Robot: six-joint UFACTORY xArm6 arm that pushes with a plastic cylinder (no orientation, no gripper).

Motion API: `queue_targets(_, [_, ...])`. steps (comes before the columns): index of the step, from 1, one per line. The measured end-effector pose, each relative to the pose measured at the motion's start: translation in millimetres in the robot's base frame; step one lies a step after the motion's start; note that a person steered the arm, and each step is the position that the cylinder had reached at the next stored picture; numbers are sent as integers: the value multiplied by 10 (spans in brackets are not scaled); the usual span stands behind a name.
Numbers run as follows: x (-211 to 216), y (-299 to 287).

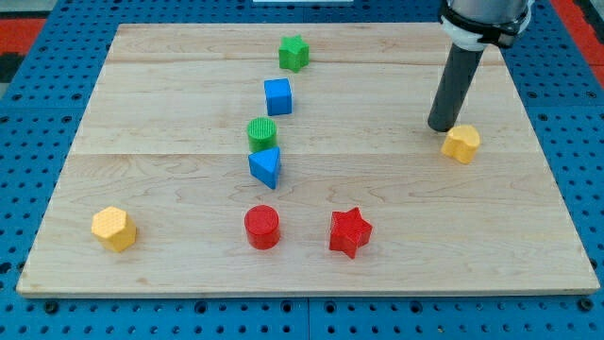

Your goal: Move the yellow heart to the bottom

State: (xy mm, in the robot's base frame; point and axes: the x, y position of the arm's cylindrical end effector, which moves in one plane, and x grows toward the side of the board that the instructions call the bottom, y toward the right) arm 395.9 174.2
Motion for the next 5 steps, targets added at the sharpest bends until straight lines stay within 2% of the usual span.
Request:
queue_targets(1, [6, 142])
queue_targets(4, [1192, 284])
queue_targets(5, [1244, 284])
